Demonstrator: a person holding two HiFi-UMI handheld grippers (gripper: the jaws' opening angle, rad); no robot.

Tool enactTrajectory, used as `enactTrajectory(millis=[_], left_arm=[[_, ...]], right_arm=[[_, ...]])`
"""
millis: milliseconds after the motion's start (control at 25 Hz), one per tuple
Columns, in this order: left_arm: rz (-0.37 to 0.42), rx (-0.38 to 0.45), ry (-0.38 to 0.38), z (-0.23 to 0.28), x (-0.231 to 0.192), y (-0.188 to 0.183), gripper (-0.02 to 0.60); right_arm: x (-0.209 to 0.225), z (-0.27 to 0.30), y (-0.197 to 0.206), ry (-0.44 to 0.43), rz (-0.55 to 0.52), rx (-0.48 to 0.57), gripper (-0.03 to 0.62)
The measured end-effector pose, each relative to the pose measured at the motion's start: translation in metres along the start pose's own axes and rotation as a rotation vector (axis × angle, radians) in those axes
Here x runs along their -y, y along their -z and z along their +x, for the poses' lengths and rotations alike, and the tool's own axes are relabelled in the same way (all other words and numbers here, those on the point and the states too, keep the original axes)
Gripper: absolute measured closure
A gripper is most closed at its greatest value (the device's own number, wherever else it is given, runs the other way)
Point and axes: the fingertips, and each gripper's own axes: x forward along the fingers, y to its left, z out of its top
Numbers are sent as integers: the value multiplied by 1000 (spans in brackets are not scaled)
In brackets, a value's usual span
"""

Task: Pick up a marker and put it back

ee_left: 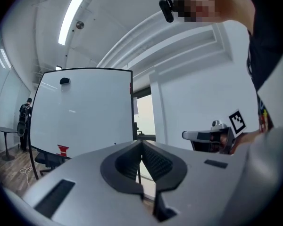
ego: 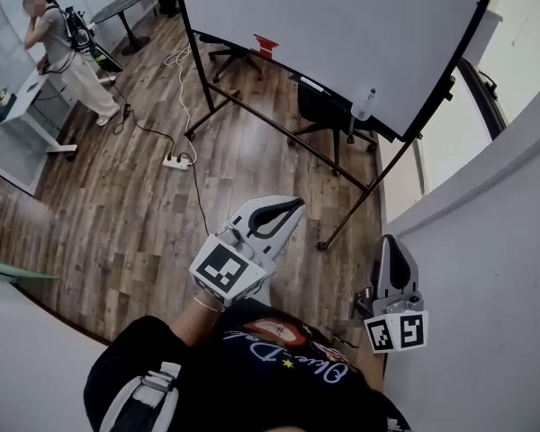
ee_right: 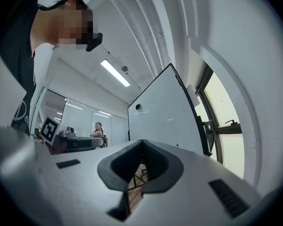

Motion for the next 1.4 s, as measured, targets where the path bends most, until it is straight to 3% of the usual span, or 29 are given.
enactTrajectory(millis=[560, 1400], left_arm=[[-6, -15, 17, 25, -69, 16, 578], [-68, 0, 134, 70, -185, 26, 578]], right_arm=[[9, 69, 19, 51, -26, -50, 594], [9, 180, 30, 170, -75, -96, 594]])
